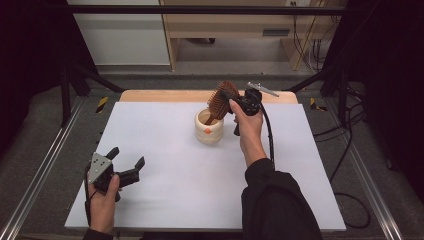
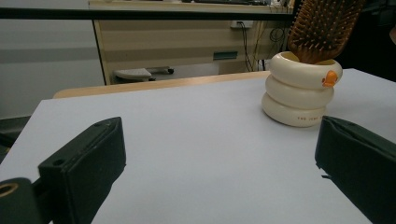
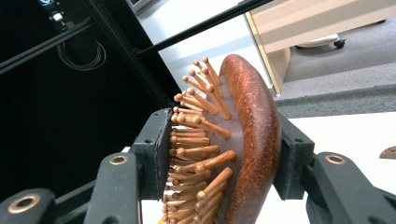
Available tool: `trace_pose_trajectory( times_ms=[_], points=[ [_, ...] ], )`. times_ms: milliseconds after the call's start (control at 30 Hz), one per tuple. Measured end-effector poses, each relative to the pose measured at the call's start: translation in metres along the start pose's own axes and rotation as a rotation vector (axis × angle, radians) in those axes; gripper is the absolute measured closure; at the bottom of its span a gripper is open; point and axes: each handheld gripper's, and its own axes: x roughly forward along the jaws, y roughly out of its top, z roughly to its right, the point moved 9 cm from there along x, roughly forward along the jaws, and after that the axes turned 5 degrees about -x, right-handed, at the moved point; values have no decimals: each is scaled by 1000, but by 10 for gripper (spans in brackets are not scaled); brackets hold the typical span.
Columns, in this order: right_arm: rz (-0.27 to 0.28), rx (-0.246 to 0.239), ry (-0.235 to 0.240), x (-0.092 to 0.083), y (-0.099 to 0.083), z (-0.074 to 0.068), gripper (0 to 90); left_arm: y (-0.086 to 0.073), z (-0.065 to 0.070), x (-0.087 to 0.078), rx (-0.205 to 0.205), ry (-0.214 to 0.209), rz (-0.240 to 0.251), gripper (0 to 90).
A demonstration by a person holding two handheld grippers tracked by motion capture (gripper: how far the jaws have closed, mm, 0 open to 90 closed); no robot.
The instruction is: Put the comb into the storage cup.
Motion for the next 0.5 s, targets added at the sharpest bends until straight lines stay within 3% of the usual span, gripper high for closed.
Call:
trace_pose_trajectory(
  times_ms=[500],
  points=[
    [-6, -13, -2, -1, 0, -1, 452, 0, -4, -1, -7, 6, 2, 21]
  ],
)
